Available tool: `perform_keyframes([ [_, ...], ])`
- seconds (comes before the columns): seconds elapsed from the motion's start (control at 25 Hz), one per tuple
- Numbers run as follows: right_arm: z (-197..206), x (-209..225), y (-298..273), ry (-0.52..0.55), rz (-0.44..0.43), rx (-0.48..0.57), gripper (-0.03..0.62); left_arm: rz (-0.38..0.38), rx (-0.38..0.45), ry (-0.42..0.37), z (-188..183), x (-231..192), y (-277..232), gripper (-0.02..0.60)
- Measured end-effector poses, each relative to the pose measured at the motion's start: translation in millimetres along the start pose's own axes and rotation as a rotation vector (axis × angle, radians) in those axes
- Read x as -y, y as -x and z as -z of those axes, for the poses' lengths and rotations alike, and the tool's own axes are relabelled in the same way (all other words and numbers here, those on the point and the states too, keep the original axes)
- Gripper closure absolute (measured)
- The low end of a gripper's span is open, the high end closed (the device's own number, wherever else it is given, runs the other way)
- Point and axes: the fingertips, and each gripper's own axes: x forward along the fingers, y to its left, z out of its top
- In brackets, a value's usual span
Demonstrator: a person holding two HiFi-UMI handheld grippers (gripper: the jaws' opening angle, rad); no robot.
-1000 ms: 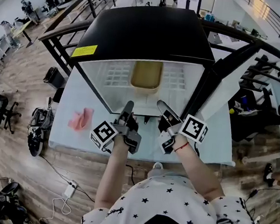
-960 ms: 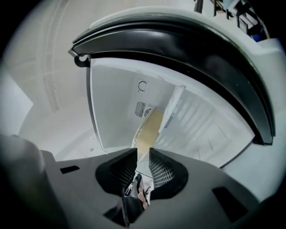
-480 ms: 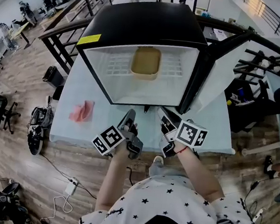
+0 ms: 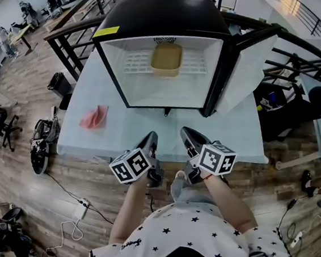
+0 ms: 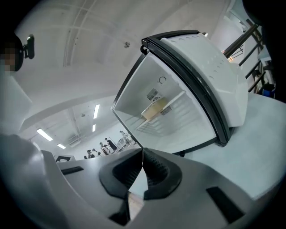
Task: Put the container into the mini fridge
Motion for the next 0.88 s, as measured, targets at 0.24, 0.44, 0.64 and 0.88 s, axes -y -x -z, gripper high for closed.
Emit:
perform_keyframes([
  [0.24,29,-10,29,0.061,0.013,-0.036,0.571,-0.051,-0.035,-0.094,32,1,32,0.577],
  [0.44,51,-14,53,0.087,0.021,-0.069,0.571,-0.072,-0.070,-0.105,63,0,56,0.577],
  [0.64,77,-19,76,0.100,0.017,-0.104,0.572,-0.101,-0.095,-0.139,91,1,83,0.577],
  [0.88,101,-30,94,0.108,-0.010,-0.134,0.572,-0.121,-0.105,-0.135,119,2,109,0.576],
])
